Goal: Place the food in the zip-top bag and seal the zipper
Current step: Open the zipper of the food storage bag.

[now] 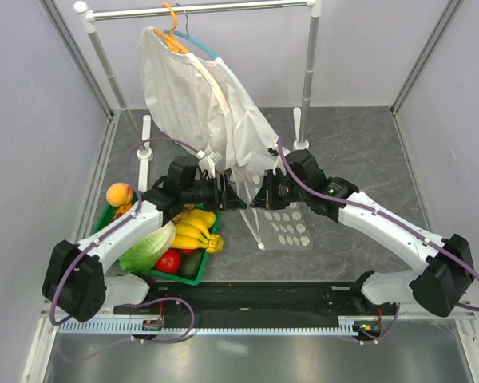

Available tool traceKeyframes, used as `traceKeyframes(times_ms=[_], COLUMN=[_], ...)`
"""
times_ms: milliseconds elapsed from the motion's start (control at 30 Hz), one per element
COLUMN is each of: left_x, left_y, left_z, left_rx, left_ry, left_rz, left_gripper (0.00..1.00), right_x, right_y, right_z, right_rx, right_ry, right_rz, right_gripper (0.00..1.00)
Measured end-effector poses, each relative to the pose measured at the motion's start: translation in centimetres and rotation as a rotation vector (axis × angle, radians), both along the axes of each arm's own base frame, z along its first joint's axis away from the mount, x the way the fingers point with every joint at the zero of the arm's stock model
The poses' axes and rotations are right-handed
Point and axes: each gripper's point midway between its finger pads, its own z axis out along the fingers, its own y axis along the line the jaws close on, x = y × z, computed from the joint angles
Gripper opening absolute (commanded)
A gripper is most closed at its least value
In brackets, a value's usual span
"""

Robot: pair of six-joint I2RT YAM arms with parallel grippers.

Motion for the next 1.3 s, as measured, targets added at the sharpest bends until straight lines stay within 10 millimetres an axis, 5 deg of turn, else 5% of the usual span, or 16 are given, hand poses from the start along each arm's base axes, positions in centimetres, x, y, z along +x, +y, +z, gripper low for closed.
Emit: traceKeyframes(times_ms=[33,100,367,633,733,833,1033,1233,1300], left_x=[0.1,0.2,-0.6,-2.4,-2.4,-2.4,-2.5,-3.0,-3.0], left_y=[-0.1,-0.1,-1.8,-3.4,-3.4,-3.4,-3.3,-3.2,-3.1], left_z=[-0.3,-0.7,2.6,4.6,4.7,4.7,4.8,5.3,5.4], left_rx=[0.003,0.011,-0.035,-0.067,-0.068,-0.069,-0.069,-0.082,-0.081], left_ry=[0.009,0.029,-0.022,-0.07,-0.072,-0.072,-0.073,-0.089,-0.096], left_rz=[0.002,0.003,-0.071,-0.144,-0.144,-0.145,-0.146,-0.161,-0.166], left_gripper=[0.15,0.03,0.02,0.02,0.02,0.02,0.02,0.02,0.02], right_x=[-0.1,-0.4,-0.4,1.2,1.7,1.9,1.2,0.4,0.4], right_y=[0.0,-0.3,-2.3,-3.8,-4.2,-4.1,-2.6,-1.3,-1.4], right_z=[0.1,0.3,0.6,-2.3,-2.7,-2.4,-1.1,-0.9,-1.2], right_rx=[0.005,0.008,-0.064,-0.219,-0.252,-0.256,-0.18,-0.133,-0.146], right_ry=[-0.002,-0.011,-0.142,-0.171,-0.175,-0.187,-0.183,-0.166,-0.16], right_rz=[0.002,0.004,0.03,0.0,-0.013,-0.009,0.061,0.138,0.145], right_gripper=[0.0,0.0,0.3,0.31,0.52,0.61,0.61,0.23,0.18])
